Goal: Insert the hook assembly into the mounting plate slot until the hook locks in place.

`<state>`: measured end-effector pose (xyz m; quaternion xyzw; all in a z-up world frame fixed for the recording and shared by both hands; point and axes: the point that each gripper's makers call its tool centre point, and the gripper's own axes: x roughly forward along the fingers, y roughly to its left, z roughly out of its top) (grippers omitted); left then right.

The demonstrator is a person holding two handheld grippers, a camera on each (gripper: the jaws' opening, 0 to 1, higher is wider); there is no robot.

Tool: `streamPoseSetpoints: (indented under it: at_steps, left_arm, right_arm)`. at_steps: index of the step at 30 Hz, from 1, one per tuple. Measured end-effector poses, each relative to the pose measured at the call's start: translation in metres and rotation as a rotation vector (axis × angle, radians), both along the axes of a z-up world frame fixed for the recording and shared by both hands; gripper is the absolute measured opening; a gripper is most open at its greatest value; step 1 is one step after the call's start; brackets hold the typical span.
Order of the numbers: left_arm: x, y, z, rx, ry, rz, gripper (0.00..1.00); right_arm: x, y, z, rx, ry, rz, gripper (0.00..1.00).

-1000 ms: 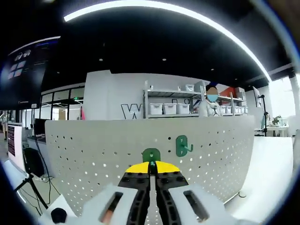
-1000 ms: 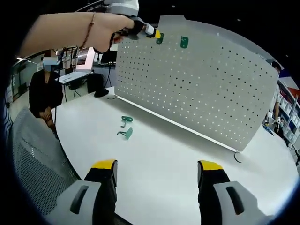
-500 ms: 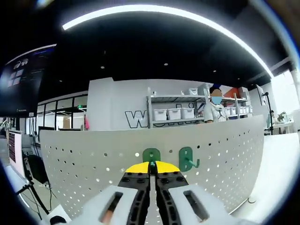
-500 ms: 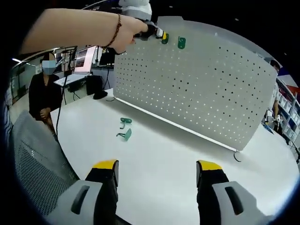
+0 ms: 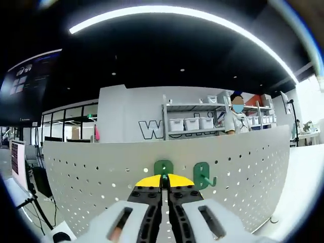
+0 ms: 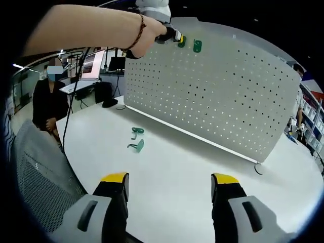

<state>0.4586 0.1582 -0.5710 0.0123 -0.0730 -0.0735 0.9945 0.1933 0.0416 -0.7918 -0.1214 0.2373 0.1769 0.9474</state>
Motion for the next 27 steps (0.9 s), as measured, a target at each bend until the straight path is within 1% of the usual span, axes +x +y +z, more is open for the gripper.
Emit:
streamPoseSetpoints:
  at_steps: [14,17,27]
  left_arm:
    - [0.003,-0.002,-0.005,0.007,0.015,0.020,0.01]
    - [0.006,-0.002,-0.009,-0.001,0.035,0.023,0.01]
    - [0.005,-0.002,-0.010,-0.024,0.049,0.029,0.01]
  right_arm:
    - [0.000,0.000,-0.001,0.003,0.004,0.001,0.62]
    - [0.000,0.001,-0.002,0.003,0.009,0.003,0.62]
    - [0.000,0.000,-0.004,-0.005,0.020,0.002,0.62]
